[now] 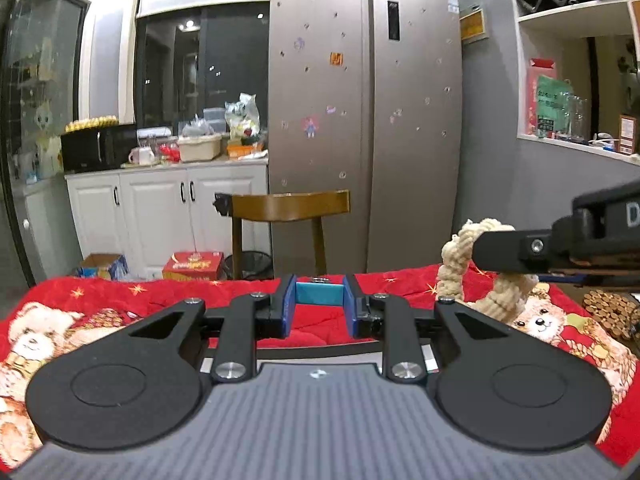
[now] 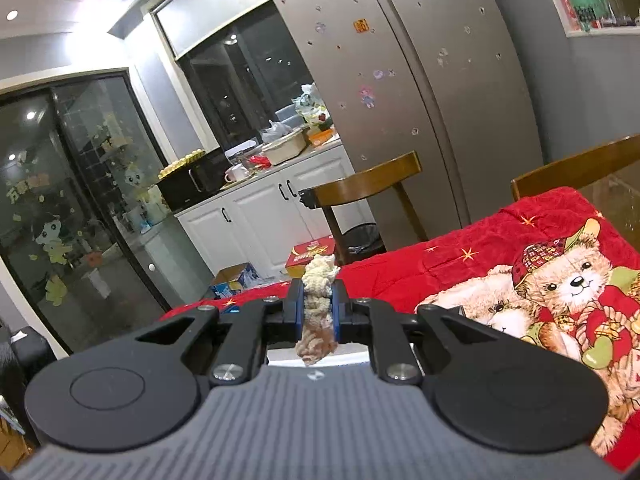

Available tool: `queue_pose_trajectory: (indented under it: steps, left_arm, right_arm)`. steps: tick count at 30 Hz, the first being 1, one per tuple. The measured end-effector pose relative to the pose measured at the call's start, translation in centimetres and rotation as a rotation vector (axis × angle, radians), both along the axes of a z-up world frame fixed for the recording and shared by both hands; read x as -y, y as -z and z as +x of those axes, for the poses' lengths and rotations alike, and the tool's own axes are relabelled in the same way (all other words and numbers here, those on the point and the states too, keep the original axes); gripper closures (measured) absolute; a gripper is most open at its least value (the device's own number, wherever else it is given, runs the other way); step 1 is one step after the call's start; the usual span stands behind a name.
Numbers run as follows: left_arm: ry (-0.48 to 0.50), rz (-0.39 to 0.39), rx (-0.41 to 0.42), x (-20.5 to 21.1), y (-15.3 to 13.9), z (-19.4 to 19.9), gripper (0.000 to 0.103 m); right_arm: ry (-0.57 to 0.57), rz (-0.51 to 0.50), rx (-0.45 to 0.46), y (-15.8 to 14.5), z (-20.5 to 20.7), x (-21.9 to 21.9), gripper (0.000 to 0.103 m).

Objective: Organize objects
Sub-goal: 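Lift the blue clip and cream scrunchie and carry both over the black box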

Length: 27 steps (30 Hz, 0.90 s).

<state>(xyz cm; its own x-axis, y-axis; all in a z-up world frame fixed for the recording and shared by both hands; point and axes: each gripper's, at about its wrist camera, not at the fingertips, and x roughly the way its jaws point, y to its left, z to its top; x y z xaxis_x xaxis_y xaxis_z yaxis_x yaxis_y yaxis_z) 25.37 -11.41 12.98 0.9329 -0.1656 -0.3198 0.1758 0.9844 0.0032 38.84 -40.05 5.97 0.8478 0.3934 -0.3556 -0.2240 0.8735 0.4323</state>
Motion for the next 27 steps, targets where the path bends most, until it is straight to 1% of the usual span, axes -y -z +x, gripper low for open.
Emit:
queue_pose_trajectory:
  steps: [4, 8, 9, 11, 13, 15, 16, 19, 21, 23, 27]
  left_arm:
    - [0.013, -0.033, -0.035, 0.2, 0.9, 2.5, 0.074]
    - [0.044, -0.089, -0.093, 0.1, 2.2, 4.4, 0.074]
    - [0.051, -0.091, -0.107, 0.3, 2.6, 4.8, 0.074]
    - [0.055, -0.060, -0.131, 0.7, 3.5, 5.5, 0.074]
    - [0.048, -0.041, -0.152, 0.7, 4.5, 5.7, 0.074]
    - [0.076, -0.054, -0.206, 0.6, 5.4, 6.3, 0.074]
    - [0.079, -0.058, -0.223, 0.6, 5.8, 6.5, 0.074]
    - [0.069, -0.038, -0.262, 0.6, 6.9, 7.1, 0.074]
    - [0.092, -0.052, -0.298, 0.5, 7.3, 7.6, 0.074]
    - [0.108, -0.068, -0.316, 0.4, 7.7, 8.0, 0.074]
    - [0.122, -0.051, -0.339, 0.5, 8.6, 8.1, 0.074]
  right_arm:
    - [0.011, 0.020, -0.012, 1.6, 1.8, 0.9, 0.087]
    - [0.011, 0.028, -0.053, 3.3, 3.5, 1.7, 0.087]
    - [0.020, 0.023, -0.061, 3.8, 3.8, 1.8, 0.087]
    - [0.047, -0.014, -0.089, 4.9, 4.4, 1.9, 0.087]
    - [0.047, -0.021, -0.126, 6.1, 5.2, 2.1, 0.087]
    - [0.048, -0.011, -0.164, 7.1, 6.0, 2.3, 0.087]
    - [0.044, -0.005, -0.174, 7.6, 6.2, 2.2, 0.087]
    - [0.029, 0.008, -0.202, 8.6, 6.7, 2.1, 0.087]
    - [0.016, 0.009, -0.215, 9.2, 7.0, 2.0, 0.087]
    - [0.009, 0.012, -0.231, 9.7, 7.2, 1.9, 0.087]
    - [0.008, 0.001, -0.250, 10.3, 7.4, 1.7, 0.087]
